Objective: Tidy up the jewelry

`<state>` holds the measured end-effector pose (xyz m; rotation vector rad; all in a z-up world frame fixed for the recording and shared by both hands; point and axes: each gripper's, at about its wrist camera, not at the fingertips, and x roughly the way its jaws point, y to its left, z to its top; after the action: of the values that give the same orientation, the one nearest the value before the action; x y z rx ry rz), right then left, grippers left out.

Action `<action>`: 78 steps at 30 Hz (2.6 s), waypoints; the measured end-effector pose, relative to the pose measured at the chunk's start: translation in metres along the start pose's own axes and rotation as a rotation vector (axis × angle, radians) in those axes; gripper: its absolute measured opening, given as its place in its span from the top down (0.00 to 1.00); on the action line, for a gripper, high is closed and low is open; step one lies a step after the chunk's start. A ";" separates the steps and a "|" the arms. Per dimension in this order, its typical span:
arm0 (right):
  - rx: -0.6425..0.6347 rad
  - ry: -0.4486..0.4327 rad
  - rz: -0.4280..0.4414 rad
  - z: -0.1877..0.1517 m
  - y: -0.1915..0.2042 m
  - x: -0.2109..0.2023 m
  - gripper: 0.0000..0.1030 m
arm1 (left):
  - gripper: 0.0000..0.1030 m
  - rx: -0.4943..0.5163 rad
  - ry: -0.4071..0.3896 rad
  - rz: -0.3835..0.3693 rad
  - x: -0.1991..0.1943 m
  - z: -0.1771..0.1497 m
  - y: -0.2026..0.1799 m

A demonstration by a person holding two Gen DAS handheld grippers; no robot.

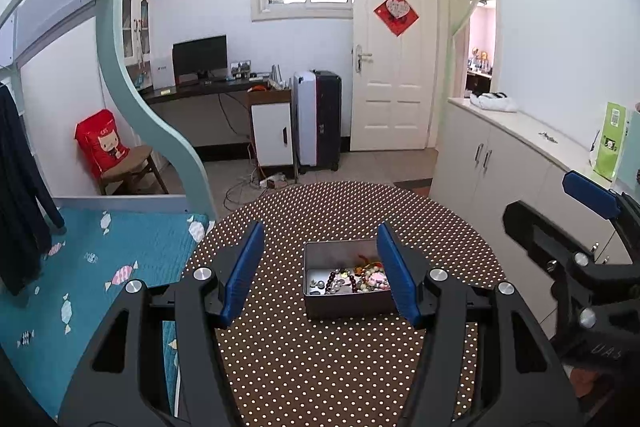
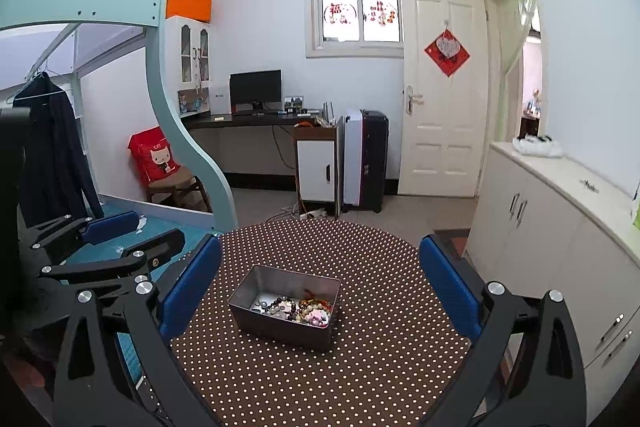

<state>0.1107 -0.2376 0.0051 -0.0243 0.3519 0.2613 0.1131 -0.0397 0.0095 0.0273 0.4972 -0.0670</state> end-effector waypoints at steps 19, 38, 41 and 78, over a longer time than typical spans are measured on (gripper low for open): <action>0.186 0.572 -0.263 -0.105 -0.106 0.204 0.07 | 0.20 -0.122 0.411 0.116 0.212 -0.060 0.118; 0.150 0.472 -0.278 -0.063 -0.098 0.197 0.07 | 0.20 -0.099 0.363 0.111 0.241 -0.035 0.114; 0.116 0.367 -0.266 -0.037 -0.080 0.161 0.07 | 0.20 -0.088 0.268 0.091 0.199 -0.014 0.099; 0.008 0.141 -0.132 0.005 -0.020 0.056 0.07 | 0.14 0.002 0.057 0.010 0.065 0.019 0.021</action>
<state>0.1683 -0.2423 -0.0096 -0.0577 0.4898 0.1280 0.1803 -0.0238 -0.0044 0.0334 0.5542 -0.0572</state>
